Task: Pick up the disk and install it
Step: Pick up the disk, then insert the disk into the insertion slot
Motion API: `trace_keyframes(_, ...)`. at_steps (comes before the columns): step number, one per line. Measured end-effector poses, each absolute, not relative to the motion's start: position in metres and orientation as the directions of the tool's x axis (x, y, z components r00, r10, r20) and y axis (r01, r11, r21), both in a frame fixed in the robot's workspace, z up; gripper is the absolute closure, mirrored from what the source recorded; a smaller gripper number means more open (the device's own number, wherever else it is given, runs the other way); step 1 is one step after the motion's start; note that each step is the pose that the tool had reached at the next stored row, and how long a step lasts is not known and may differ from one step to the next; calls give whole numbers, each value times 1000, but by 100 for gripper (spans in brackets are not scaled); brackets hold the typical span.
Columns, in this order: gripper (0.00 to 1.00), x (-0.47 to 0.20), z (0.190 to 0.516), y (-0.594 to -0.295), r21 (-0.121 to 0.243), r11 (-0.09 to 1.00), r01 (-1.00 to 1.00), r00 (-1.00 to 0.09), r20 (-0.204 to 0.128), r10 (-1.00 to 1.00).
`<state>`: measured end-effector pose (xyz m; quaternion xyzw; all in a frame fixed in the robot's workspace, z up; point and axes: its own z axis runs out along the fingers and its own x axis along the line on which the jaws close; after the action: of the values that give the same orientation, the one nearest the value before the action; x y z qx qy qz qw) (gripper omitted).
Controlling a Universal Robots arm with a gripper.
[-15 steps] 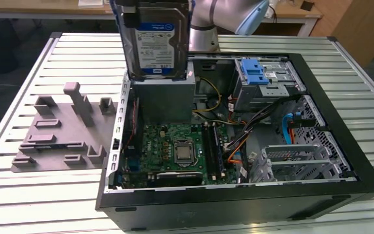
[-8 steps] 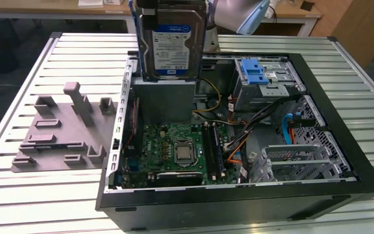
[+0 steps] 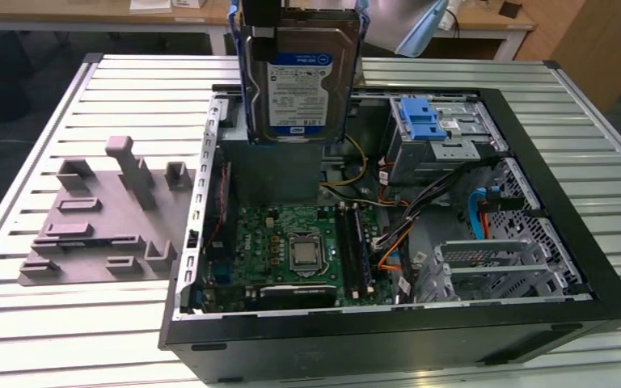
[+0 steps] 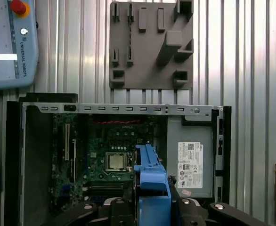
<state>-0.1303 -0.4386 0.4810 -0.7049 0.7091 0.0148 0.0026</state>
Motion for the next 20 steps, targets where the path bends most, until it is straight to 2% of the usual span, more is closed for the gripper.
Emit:
trace_keyframes(4, 64, -125, 480, -449, 18, 6, -1000, -6, -24, -1000)
trace_keyframes(14, 64, -80, 476, -451, 17, 6, -1000, -6, -25, -1000)
trace_keyframes(20, 64, -75, 476, -452, 18, 6, -1000, -6, -25, -1000)
